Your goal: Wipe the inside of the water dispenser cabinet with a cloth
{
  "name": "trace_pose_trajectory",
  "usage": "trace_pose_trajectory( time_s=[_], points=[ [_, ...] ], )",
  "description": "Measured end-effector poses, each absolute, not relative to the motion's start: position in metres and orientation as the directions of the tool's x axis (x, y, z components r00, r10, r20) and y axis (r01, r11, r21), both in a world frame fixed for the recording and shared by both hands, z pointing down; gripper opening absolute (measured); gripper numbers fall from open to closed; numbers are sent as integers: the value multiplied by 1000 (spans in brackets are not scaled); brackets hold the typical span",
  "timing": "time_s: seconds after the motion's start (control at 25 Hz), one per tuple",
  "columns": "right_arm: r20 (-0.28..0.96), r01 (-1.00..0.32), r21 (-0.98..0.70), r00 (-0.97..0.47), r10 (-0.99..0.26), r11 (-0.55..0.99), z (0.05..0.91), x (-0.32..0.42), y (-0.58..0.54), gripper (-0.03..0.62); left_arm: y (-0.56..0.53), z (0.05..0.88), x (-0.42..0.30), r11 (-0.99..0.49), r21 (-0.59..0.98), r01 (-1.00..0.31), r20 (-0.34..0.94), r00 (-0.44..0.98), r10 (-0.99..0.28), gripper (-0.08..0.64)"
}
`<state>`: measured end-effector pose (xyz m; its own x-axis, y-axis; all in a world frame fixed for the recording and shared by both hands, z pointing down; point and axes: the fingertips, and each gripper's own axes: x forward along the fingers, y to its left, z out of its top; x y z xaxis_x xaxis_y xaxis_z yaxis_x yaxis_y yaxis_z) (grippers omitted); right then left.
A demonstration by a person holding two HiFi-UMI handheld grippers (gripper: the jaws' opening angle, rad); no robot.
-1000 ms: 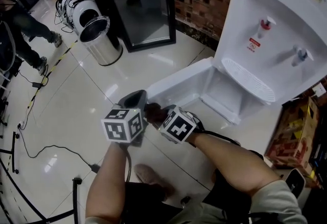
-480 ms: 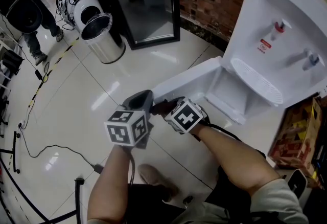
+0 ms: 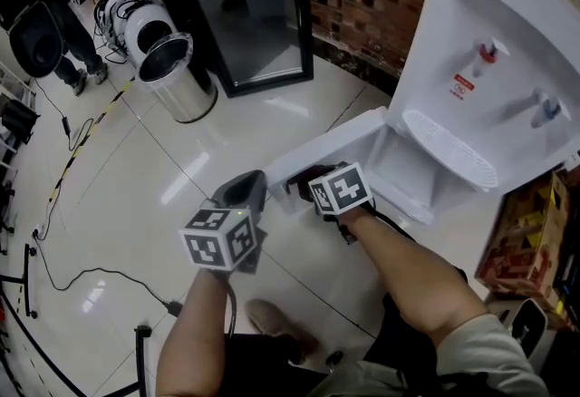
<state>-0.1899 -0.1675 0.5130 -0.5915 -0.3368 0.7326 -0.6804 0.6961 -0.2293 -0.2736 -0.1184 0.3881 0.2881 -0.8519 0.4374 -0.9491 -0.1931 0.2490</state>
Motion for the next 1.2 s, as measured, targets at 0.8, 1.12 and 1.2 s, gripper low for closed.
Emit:
trace_pose_trajectory(
  time_s=[0.8,1.12,1.2],
  points=[
    [734,-933,-166,-333,-592,318,514,-60,-240,106,-123,389,-276,-185,232,-955,457,275,-846,0],
    [732,-968,-129,-239,-638,214,505,-10,-246,106,-124,388,-278,-182,218,-959,458,265,-849,0],
    [729,-974,-108,-214,-650,200,505,-5,-248,105,-125,388,-277,-182,219,-959,457,265,-849,0]
  ],
)
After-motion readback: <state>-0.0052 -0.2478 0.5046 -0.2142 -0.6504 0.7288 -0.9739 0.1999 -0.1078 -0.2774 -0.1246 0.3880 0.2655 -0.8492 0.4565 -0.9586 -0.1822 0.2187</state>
